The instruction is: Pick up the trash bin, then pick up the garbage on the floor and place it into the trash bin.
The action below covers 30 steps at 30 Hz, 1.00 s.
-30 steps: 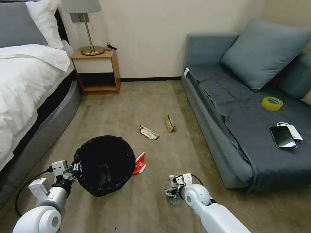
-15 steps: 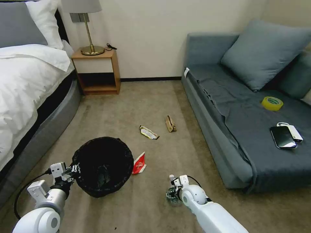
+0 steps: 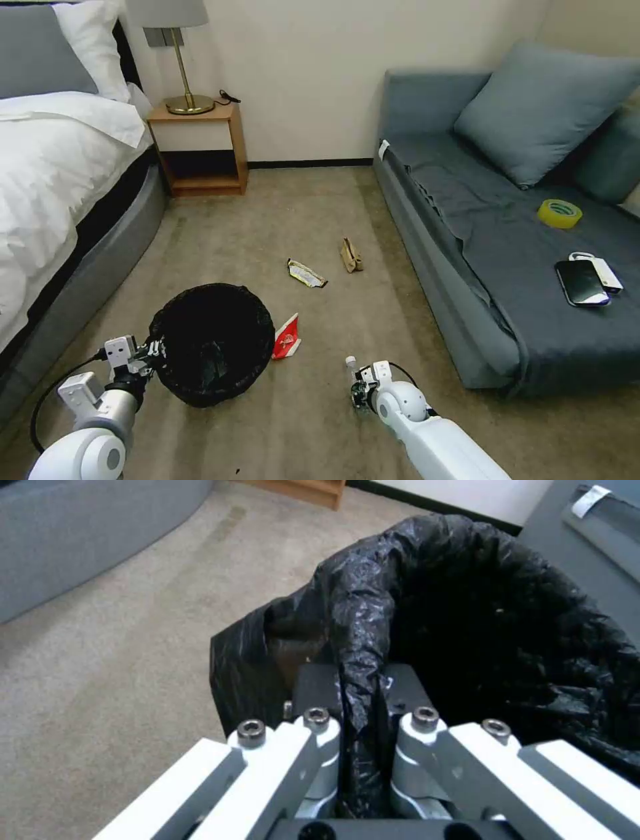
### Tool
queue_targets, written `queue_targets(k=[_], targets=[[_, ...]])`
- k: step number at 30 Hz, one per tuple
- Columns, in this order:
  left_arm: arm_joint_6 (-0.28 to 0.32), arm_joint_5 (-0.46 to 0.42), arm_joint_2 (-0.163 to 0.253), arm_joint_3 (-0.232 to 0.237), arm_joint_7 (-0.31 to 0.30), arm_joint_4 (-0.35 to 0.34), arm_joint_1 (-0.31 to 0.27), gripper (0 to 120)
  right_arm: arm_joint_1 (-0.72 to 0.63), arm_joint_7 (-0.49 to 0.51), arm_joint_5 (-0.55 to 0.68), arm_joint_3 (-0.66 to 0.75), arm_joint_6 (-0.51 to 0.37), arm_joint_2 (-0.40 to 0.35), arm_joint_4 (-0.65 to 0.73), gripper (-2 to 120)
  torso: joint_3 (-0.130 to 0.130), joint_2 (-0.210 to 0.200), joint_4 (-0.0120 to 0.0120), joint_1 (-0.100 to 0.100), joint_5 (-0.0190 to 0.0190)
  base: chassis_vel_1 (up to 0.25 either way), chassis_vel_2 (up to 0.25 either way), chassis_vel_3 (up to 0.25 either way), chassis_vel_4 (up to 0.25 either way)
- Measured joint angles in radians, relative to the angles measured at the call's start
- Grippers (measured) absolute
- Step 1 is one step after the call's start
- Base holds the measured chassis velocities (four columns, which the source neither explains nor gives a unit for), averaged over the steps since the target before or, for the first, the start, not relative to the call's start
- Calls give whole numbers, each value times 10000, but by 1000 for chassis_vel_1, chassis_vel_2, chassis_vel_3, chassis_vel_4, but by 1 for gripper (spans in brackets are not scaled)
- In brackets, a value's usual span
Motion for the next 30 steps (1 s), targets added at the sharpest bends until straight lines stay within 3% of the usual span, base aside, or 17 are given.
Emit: queue_targets(k=[8,14,20,28,30], targets=[[1,7,-34,53,-4,-21,19,5,-129,460,281,277,136,-190,1123,19,1,-1,0,0,2,0,0,0,0],[112,-86,-74,234,-57,-66,36,5,47,913,533,384,1251,-599,2913,19,1,-1,0,1,0,0,0,0,0],[331,-175,-149,570,-147,-102,26,5,574,934,321,-331,3346,-1149,5031,19,1,-1,1,0,-2,0,0,0,0],[458,-128,-229,923,-249,-212,0,5,837,447,289,-1537,4365,-1396,6527,19,1,-1,0,0,-1,0,0,0,0],[511,-89,-262,1061,-303,-292,-19,5,887,166,205,-2396,4528,-1458,6982,19,1,-1,0,0,-1,0,0,0,0]])
